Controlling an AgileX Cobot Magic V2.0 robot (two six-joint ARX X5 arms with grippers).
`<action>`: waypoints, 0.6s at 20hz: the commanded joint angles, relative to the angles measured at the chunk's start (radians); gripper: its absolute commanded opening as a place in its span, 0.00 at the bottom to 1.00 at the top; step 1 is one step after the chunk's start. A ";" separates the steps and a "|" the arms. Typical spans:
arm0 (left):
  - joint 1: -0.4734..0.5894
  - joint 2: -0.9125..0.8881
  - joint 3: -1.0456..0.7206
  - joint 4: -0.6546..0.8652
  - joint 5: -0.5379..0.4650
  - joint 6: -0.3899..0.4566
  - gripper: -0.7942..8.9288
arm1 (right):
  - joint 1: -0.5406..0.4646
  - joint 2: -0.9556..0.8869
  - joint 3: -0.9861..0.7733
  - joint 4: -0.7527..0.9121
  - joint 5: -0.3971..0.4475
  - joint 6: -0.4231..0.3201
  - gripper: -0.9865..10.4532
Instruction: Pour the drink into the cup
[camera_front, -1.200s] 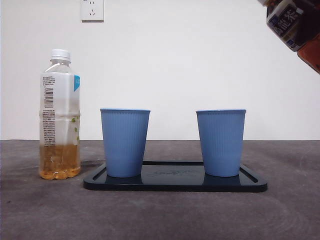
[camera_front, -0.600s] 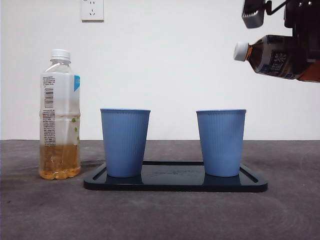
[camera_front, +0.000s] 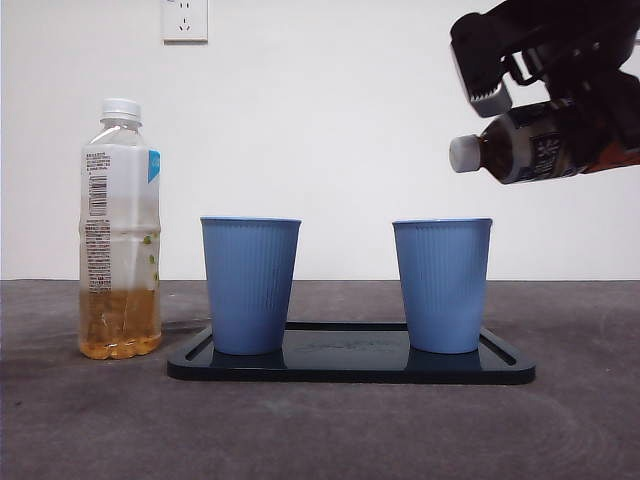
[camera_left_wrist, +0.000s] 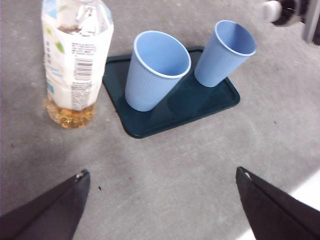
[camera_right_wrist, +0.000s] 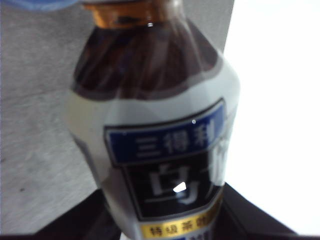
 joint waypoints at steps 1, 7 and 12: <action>-0.011 0.004 0.019 0.004 0.008 0.009 0.56 | 0.008 0.018 0.040 0.048 0.043 -0.038 0.18; -0.021 0.004 0.019 0.003 0.008 0.009 0.56 | 0.012 0.041 0.040 0.055 0.064 -0.061 0.18; -0.021 0.004 0.019 0.003 0.008 0.009 0.56 | 0.013 0.045 0.040 0.055 0.063 -0.061 0.18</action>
